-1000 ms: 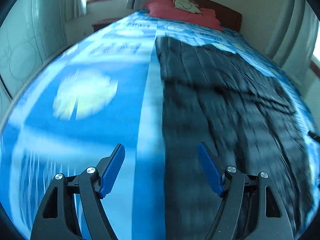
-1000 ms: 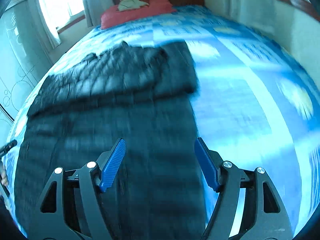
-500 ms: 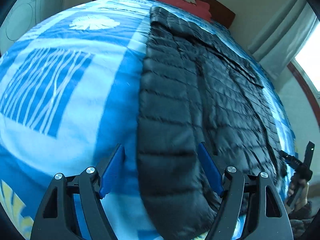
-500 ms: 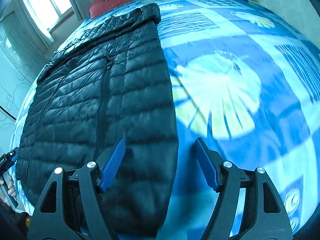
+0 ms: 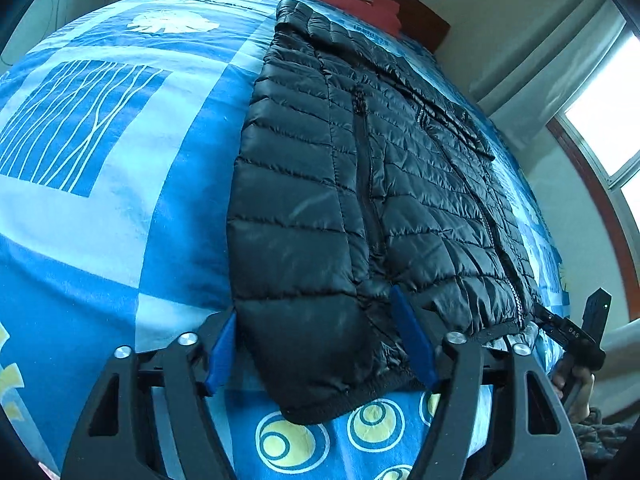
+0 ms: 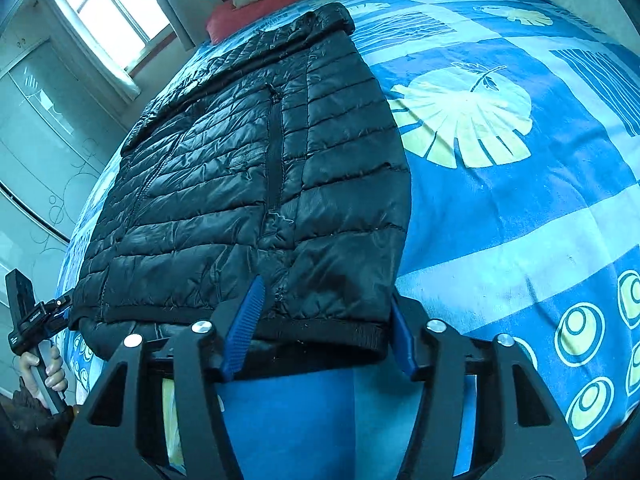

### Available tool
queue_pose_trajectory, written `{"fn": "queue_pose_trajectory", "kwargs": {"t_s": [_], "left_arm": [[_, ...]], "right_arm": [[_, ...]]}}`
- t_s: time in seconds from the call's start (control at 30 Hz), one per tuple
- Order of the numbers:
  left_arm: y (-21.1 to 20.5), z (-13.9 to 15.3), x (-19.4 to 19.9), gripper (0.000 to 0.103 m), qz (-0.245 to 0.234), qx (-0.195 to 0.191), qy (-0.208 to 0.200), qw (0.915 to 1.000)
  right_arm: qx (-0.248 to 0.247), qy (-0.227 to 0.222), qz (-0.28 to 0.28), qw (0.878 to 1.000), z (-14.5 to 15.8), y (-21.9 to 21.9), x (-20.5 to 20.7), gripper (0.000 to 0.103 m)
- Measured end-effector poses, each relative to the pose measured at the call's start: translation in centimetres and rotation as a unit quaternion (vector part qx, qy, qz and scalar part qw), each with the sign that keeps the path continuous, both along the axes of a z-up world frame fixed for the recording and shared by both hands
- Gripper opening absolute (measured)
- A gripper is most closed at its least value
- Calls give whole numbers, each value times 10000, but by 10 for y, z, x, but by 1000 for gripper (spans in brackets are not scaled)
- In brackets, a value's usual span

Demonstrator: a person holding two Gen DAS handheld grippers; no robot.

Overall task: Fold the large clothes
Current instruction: 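Grasp the hem of the folded jacket with the left gripper while the right gripper grasps it too, then lift the hem with both grippers and fold it toward the collar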

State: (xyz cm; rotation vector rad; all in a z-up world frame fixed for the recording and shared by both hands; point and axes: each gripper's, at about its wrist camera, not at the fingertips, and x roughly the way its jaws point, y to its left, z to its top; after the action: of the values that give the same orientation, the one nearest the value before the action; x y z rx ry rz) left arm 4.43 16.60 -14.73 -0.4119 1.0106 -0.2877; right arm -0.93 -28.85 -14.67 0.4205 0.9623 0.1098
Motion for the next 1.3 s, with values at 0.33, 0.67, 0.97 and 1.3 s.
{"fn": "queue_pose_trajectory", "kwargs": {"t_s": [0.33, 0.67, 0.97, 1.3], "left_arm": [[8, -1, -5, 55, 242, -190, 51, 9995], [6, -1, -8, 36, 270, -368, 50, 9989], [8, 25, -21, 12, 414, -452, -378, 9974], [10, 94, -67, 10, 205, -867, -1170, 9891]], "right_arm": [[260, -116, 69, 9996, 2, -2, -2, 30], [141, -146, -6, 9998, -3, 0, -3, 46], [590, -373, 131, 9975, 13, -5, -13, 15], [1506, -1059, 394, 9821, 64, -18, -49, 12]]}}
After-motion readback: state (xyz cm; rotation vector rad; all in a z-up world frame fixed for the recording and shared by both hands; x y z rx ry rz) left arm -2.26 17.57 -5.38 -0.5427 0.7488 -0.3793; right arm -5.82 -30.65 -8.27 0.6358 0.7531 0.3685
